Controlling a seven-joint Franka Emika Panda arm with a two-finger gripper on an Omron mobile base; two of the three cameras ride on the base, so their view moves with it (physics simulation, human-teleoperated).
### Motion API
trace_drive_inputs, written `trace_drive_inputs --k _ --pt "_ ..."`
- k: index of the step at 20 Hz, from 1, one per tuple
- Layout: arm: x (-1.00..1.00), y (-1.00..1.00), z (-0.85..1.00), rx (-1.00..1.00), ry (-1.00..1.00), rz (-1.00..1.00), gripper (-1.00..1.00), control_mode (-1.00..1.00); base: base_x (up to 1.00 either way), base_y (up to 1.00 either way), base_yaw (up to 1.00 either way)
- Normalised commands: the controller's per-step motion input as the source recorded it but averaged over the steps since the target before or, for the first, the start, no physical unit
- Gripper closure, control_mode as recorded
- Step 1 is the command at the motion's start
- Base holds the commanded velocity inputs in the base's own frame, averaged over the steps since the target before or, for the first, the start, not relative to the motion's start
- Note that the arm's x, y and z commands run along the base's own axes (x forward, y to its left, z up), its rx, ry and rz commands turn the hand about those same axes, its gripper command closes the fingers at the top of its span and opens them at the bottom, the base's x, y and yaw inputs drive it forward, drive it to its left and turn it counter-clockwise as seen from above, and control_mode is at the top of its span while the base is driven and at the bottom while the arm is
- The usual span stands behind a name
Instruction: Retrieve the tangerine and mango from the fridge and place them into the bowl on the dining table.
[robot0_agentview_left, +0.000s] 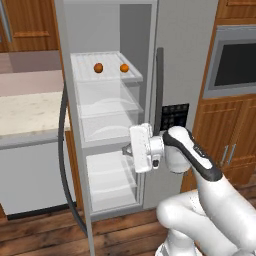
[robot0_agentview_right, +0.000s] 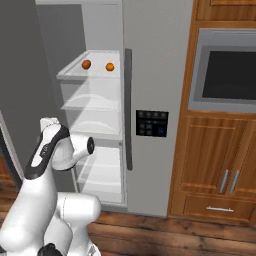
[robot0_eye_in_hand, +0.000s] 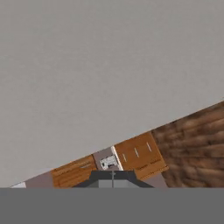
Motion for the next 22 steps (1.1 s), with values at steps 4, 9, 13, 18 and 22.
trace_drive_inputs --k 4,9,13,18,22 --pt "0.00 -0.99 0.31 -0.15 -0.01 0.00 1.00 -1.00 0.00 0.00 0.00" --pt "0.00 -0.79 0.08 -0.32 -0.04 0.00 1.00 -1.00 0.00 0.00 0.00" --pt "0.00 -0.20 -0.27 -0.66 0.00 0.00 1.00 -1.00 0.00 0.00 0.00" --pt "-0.02 0.00 -0.42 -0.73 0.00 0.00 1.00 -1.00 0.00 0.00 0.00" --pt "0.00 0.00 -0.21 -0.67 0.00 0.00 1.00 -1.00 0.00 0.00 0.00"
